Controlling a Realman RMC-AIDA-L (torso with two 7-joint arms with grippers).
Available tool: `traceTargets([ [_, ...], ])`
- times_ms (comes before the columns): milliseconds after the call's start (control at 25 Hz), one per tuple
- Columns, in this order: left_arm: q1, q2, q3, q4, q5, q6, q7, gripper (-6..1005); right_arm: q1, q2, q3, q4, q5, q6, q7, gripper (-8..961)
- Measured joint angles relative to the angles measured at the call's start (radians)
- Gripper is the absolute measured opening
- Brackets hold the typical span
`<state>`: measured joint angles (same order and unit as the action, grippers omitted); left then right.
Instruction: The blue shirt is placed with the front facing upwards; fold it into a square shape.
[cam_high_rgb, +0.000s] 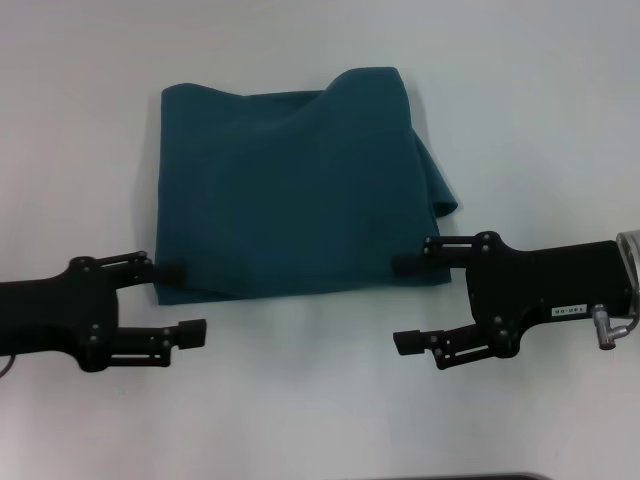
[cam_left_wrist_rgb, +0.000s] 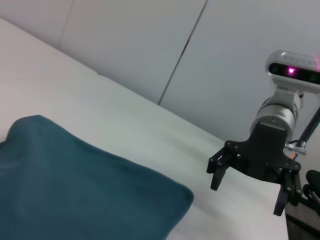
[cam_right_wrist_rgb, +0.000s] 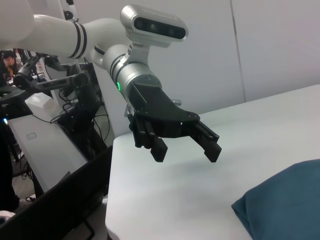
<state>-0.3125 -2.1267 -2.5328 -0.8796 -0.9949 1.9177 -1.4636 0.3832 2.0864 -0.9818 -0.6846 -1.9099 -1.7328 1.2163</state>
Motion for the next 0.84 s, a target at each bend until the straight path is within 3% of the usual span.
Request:
traceTargets([
  [280, -0.022, -0.031, 0.06, 0.007, 0.005, -0.002, 0.001, 872, 0.0, 0.001, 0.0, 0.006, 0.0, 0.0, -0.004, 879],
  [840, -0.031, -0.033, 0.057, 0.016, -0.007, -0.015, 0.001, 873, 0.0, 0.001, 0.0, 0.007, 0.0, 0.003, -0.006, 879],
])
